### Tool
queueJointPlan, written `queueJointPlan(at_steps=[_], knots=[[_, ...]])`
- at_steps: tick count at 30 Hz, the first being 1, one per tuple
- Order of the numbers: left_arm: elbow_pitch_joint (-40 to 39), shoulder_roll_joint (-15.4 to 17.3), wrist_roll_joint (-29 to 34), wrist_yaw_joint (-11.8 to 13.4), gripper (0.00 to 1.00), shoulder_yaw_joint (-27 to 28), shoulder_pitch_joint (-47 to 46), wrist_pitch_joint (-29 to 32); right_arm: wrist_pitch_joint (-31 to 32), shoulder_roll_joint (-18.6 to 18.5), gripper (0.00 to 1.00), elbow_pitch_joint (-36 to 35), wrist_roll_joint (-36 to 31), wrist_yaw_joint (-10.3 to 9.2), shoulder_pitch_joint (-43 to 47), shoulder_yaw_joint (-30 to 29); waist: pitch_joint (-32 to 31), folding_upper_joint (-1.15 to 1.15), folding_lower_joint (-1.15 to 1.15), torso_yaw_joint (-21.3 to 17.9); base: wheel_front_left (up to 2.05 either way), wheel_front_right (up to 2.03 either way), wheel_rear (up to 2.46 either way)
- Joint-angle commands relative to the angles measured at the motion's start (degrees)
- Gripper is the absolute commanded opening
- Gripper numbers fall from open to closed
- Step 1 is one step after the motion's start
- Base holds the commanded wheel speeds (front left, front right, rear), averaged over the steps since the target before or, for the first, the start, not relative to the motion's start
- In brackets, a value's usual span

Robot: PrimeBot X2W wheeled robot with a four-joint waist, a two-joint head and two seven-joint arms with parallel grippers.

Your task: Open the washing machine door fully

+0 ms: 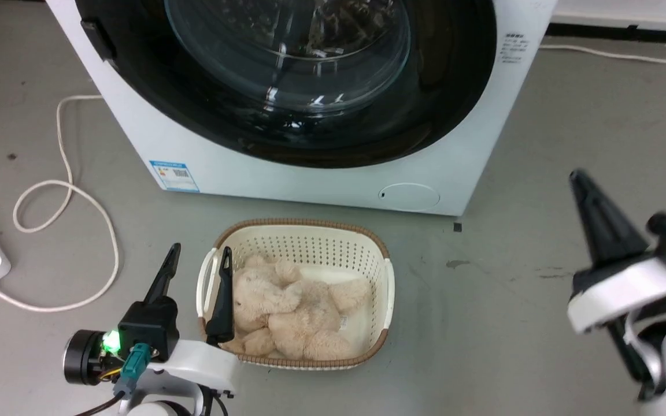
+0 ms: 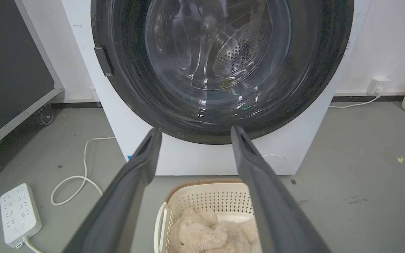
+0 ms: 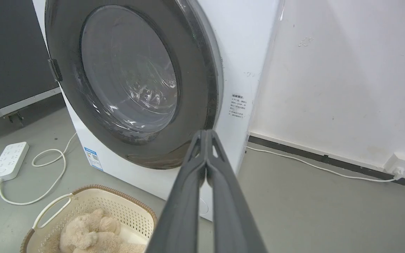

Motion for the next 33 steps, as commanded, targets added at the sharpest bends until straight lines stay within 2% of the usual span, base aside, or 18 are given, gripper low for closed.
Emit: queueJointPlan(at_steps=[1, 11, 21, 33], knots=[[-0.54, 0.02, -0.39, 0.13, 1.0, -0.34, -1.24, -0.66, 0.5, -0.84, 0.0, 0.28, 1.56, -0.03, -3.3, -0.67, 1.04, 0.0, -0.01, 0.51, 0.0, 0.0, 0.0], [-1.45, 0.01, -0.59, 0.07, 1.0, -1.04, -3.3, -1.74, 2.29, -3.07, 0.0, 4.3, 4.74, -0.03, -14.19, -1.13, 5.31, 0.0, -0.01, 1.98, 0.0, 0.0, 0.0], [-2.04, 0.01, -1.1, 0.3, 1.0, -2.08, -5.38, -2.94, 6.27, -0.63, 0.0, 13.38, 13.54, -0.03, -26.42, -5.95, 8.8, 0.0, -0.01, 3.72, 0.0, 0.0, 0.0], [-2.57, 0.01, -1.4, 0.44, 1.0, -3.58, -7.72, -4.38, 16.05, 0.87, 0.0, 24.22, 25.54, -0.04, -38.93, -11.84, 12.34, 0.0, -0.01, 5.59, 0.0, 0.0, 0.0]])
